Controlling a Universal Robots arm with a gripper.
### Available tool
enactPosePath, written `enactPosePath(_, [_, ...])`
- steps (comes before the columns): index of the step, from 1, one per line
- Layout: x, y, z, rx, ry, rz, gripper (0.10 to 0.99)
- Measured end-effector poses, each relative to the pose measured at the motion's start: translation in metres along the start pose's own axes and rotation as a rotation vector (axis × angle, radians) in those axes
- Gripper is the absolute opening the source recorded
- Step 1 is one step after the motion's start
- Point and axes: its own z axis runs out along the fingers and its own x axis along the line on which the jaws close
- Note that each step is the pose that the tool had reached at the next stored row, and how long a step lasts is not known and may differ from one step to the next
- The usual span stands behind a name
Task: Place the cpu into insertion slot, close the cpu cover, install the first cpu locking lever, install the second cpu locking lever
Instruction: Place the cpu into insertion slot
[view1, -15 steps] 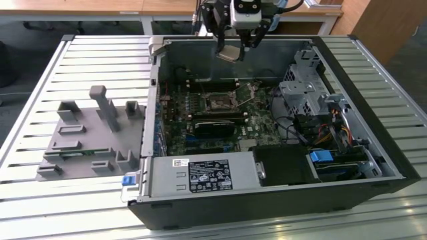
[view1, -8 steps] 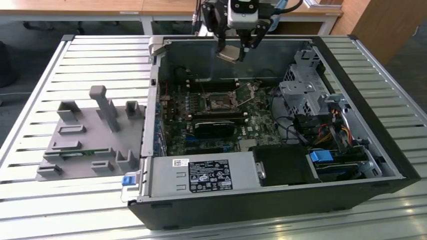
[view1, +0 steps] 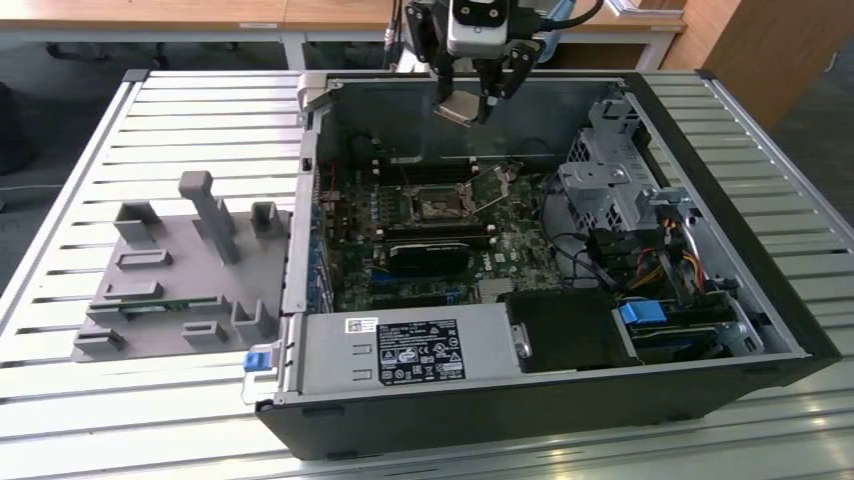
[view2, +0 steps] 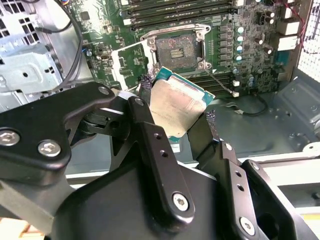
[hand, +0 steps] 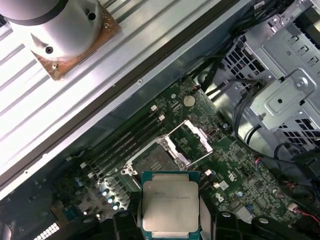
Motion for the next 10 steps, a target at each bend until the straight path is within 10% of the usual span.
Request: enactPosePath(10, [0.0000,0.0000,0.0003,-0.002,-0.0076,0.085,0.541])
